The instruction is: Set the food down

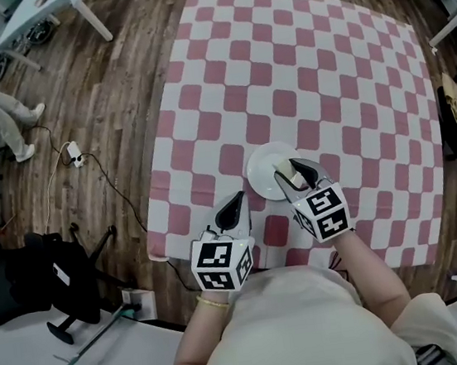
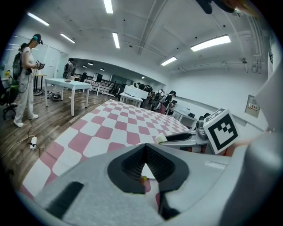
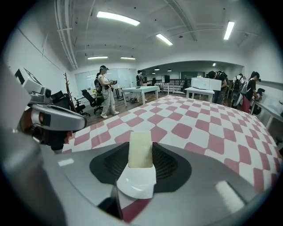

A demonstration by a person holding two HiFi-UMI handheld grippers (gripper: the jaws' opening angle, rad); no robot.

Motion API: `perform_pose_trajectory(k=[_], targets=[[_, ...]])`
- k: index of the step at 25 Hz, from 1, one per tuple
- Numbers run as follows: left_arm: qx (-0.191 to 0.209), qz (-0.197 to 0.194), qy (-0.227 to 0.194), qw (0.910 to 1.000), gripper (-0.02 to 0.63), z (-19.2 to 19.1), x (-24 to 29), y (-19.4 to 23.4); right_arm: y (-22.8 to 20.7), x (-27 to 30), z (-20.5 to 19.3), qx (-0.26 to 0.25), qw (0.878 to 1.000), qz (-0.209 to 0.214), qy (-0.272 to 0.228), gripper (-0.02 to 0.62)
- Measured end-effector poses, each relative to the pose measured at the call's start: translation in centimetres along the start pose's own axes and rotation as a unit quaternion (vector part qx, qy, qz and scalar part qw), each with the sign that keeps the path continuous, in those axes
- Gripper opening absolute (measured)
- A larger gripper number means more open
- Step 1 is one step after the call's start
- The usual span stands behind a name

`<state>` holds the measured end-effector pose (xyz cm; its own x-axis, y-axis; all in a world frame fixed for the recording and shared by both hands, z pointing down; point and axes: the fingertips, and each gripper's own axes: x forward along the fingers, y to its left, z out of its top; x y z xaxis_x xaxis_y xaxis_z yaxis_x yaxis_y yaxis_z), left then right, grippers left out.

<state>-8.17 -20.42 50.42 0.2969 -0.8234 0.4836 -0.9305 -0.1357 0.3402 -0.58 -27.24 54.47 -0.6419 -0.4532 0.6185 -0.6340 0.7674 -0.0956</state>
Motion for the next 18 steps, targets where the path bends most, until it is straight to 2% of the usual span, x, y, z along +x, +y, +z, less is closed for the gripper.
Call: perform_pose_trajectory(k=[18], targets=[[-0.014, 0.013, 0.02, 0.9996, 0.003, -1.1, 1.2, 1.2, 0.0, 4.1, -4.1, -0.015, 0.995, 0.012, 0.093, 0.172]])
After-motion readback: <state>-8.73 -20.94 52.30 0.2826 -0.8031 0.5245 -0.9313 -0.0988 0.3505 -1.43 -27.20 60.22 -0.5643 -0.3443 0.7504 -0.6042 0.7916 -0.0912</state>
